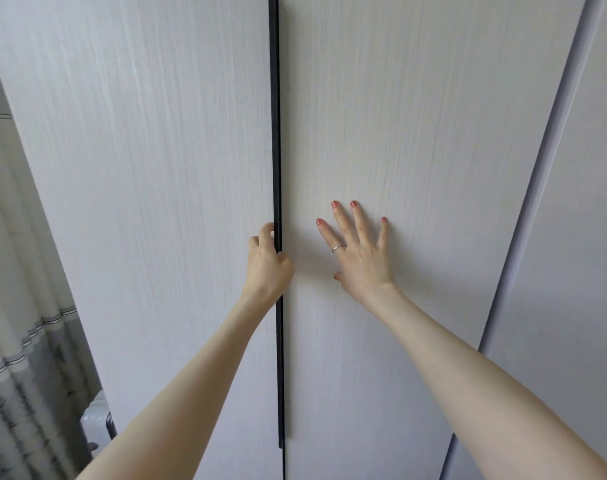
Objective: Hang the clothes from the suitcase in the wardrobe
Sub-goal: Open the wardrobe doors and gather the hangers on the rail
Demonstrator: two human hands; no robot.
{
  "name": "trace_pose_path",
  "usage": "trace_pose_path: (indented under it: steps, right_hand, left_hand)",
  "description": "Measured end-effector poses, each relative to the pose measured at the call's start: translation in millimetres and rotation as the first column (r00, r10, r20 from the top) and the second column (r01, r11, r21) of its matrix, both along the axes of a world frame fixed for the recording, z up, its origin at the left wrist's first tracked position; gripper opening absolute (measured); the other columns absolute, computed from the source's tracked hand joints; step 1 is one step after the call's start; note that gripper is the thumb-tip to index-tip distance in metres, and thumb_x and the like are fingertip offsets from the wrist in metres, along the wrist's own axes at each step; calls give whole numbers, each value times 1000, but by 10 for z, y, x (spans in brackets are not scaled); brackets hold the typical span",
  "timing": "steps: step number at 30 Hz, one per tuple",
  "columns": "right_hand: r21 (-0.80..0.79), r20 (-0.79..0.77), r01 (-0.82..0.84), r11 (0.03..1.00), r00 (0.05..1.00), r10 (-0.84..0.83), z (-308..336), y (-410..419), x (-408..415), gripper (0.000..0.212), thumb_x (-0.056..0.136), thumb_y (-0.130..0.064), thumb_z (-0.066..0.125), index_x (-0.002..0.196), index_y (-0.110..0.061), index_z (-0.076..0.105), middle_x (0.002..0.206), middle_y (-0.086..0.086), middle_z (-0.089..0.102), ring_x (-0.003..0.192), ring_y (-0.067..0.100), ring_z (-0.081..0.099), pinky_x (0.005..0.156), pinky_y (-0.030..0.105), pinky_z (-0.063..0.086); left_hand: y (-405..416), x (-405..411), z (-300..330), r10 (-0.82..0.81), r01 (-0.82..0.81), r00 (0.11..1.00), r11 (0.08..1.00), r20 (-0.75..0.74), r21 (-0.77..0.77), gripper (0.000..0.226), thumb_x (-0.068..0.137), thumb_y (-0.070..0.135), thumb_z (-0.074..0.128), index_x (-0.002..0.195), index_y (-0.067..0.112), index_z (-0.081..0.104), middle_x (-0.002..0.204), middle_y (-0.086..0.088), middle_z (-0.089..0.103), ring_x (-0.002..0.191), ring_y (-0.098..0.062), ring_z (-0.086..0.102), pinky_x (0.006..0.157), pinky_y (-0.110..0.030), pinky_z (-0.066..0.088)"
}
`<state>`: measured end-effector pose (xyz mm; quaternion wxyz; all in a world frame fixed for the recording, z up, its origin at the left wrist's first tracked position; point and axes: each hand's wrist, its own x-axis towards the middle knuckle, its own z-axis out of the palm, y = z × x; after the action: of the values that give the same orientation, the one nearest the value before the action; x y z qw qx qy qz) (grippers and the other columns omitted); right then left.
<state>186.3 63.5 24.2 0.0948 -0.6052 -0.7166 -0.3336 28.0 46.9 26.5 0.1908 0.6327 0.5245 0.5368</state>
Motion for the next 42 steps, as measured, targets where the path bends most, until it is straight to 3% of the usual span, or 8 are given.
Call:
trace_pose_path:
  steps: [3,7,10,16,25,30,37,42]
  right_hand:
    - [-112,-257,-115,987,963,83,14,-214,-83,88,89,-30,60,150,-28,-3,156,3,-21,145,28,-15,114,56,12]
    - [-280,-704,-406,870,703,101,-177,-540,-180,80,95,-33,51,151,-23,-4,159,1,-9,147,21,0,117,45,17]
    - [-301,-839,-587,751,537,84,-242,-792,-341,73,96,-36,49,151,-20,3,159,-2,11,144,19,20,116,33,22]
    - [-351,-799,-723,595,563,212,-241,-1375,-932,59,97,-37,45,149,-25,21,149,-3,38,132,20,44,109,37,37]
    - [-278,-947,-859,429,319,24,-239,-1868,-1595,37,97,-11,47,133,-15,52,120,9,63,109,22,61,89,25,50]
    - [-234,-965,-884,404,263,17,-276,-2138,-2063,36,93,-9,55,128,-13,59,113,7,67,103,22,66,95,34,51]
    - [-331,-915,-879,345,388,113,-310,-2459,-2908,69,93,-14,55,149,-33,19,153,-9,28,98,15,61,95,38,51]
    - [-415,-894,-875,249,443,68,-257,-2624,-3374,74,97,-10,47,149,-38,2,157,-8,14,127,20,49,101,35,47]
  left_hand:
    - [-174,-74,7,24,-24,999,1000,-32,7,49,91,0,29,137,15,34,128,-13,44,105,-24,51,76,-28,42]
    - [-594,-207,-28,86,-83,995,995,-47,53,40,95,8,32,134,16,39,119,-9,52,99,-22,54,72,-26,41]
    - [-929,-318,-40,136,-130,989,986,-52,104,34,97,15,37,130,15,42,112,-7,55,93,-20,56,70,-27,45]
    - [-1558,-753,-52,209,-205,976,977,-64,63,14,97,20,43,110,22,50,87,-6,62,84,-24,63,77,-40,57]
    - [-2235,-1434,3,172,-170,978,985,-118,23,6,95,23,49,100,20,49,85,0,58,71,-13,62,71,-29,57]
    - [-2629,-1932,-43,194,-193,981,980,-20,48,14,93,19,52,104,12,56,86,-7,62,78,-24,65,77,-41,57]
    - [-3042,-2693,-41,169,-179,976,982,141,60,24,93,6,51,88,28,60,79,-9,65,80,-28,65,74,-32,59]
    - [-3175,-3208,-177,257,-269,949,962,181,43,30,94,4,46,112,25,57,100,-13,64,96,-29,64,91,-47,51]
